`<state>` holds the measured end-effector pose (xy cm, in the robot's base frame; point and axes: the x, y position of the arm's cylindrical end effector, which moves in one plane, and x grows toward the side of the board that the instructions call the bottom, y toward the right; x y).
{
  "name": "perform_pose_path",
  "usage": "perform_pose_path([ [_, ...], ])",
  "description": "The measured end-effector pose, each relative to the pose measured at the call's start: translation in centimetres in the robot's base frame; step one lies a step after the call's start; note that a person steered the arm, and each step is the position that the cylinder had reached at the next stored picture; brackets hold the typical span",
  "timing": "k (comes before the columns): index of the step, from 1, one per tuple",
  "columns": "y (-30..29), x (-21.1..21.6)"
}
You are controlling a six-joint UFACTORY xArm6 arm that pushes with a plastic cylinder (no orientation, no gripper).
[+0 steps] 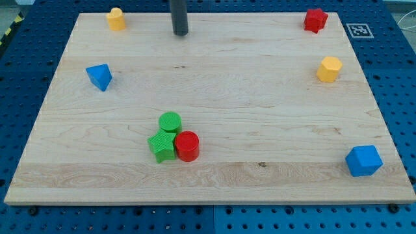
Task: Push the red star towards the center
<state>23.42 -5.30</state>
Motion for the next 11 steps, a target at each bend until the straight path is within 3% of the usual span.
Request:
perform_pose_path([
  [1,3.7,-4.1],
  [4,9.1,-4.2],
  [8,26.8,4.0],
  [10,39.5,3.1],
  [11,39.8,0.6],
])
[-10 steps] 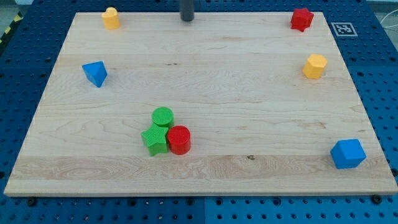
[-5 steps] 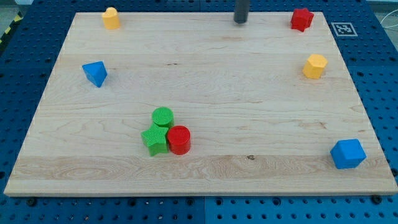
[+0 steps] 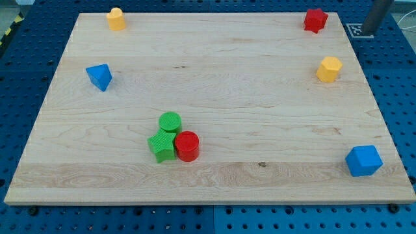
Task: Push the red star towards the center
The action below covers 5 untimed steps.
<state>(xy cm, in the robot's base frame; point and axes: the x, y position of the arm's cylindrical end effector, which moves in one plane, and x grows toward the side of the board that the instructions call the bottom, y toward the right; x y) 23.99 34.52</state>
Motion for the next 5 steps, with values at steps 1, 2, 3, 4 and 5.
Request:
perform_pose_path([
  [1,-0.8,-4.7],
  [2,-2.7,-4.8],
  [3,-6.5,-4.0],
  [4,-10.1,-2.0],
  [5,-12.1,1.4],
])
